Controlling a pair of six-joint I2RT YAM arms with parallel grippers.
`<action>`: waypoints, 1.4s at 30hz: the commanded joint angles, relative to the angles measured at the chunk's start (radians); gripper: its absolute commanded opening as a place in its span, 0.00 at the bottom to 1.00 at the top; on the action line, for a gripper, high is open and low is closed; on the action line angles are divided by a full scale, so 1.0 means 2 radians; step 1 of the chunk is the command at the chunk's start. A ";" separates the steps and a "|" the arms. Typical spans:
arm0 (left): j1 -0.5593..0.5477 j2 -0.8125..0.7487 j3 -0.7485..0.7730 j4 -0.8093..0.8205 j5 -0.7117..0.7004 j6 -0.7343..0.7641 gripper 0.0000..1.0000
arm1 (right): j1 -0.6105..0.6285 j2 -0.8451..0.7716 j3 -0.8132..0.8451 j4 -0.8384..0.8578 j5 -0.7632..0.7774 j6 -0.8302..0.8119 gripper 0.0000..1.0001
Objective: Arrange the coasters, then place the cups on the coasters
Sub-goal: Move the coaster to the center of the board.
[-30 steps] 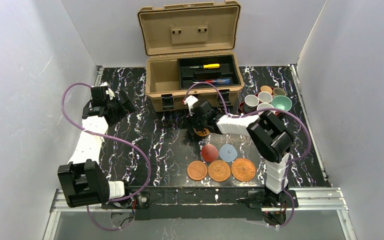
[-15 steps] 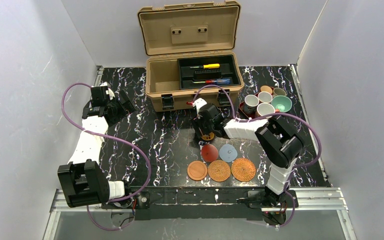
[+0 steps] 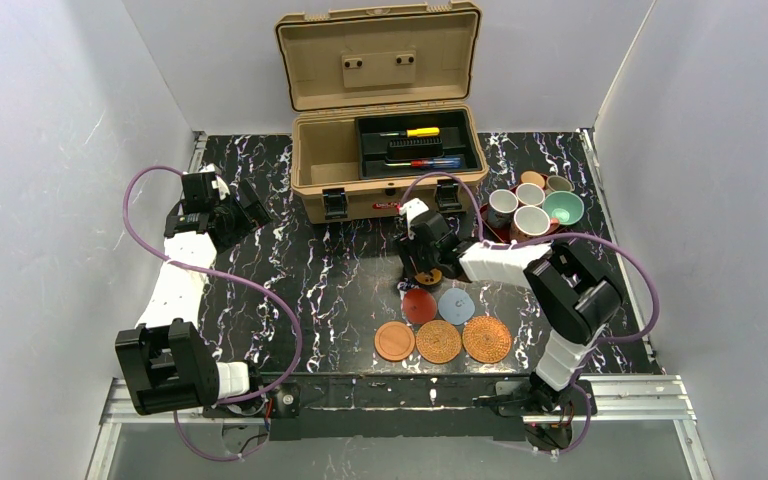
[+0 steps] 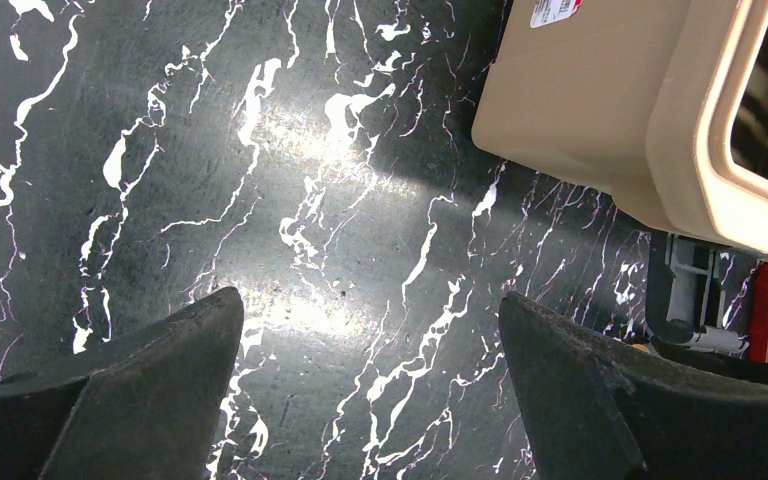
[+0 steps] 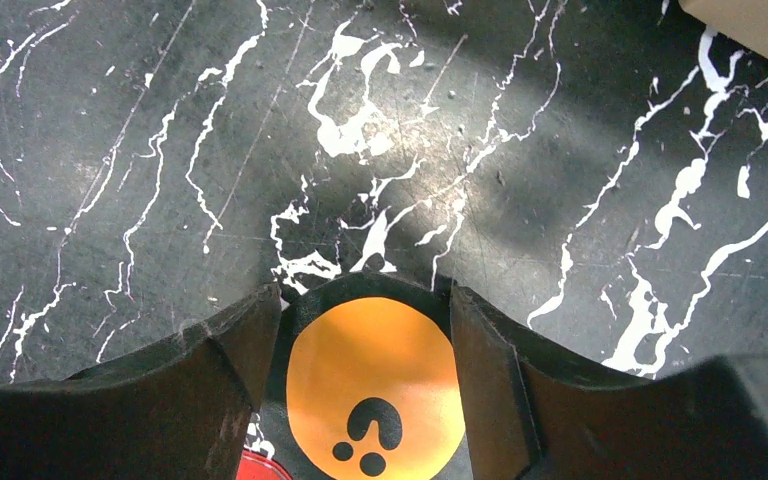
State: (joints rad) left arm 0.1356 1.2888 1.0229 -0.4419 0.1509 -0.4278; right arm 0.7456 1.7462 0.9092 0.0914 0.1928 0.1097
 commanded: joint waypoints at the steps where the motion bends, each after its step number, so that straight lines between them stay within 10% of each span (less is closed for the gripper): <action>1: 0.002 0.000 -0.001 -0.002 0.006 0.000 0.98 | -0.004 -0.009 -0.023 -0.062 0.022 0.005 0.70; 42: 0.002 -0.001 -0.001 -0.001 0.008 0.003 0.98 | -0.004 -0.050 0.029 -0.091 -0.015 0.021 0.83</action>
State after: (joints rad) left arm 0.1356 1.2888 1.0229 -0.4416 0.1585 -0.4305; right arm 0.7406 1.6821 0.9142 -0.0666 0.1802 0.1684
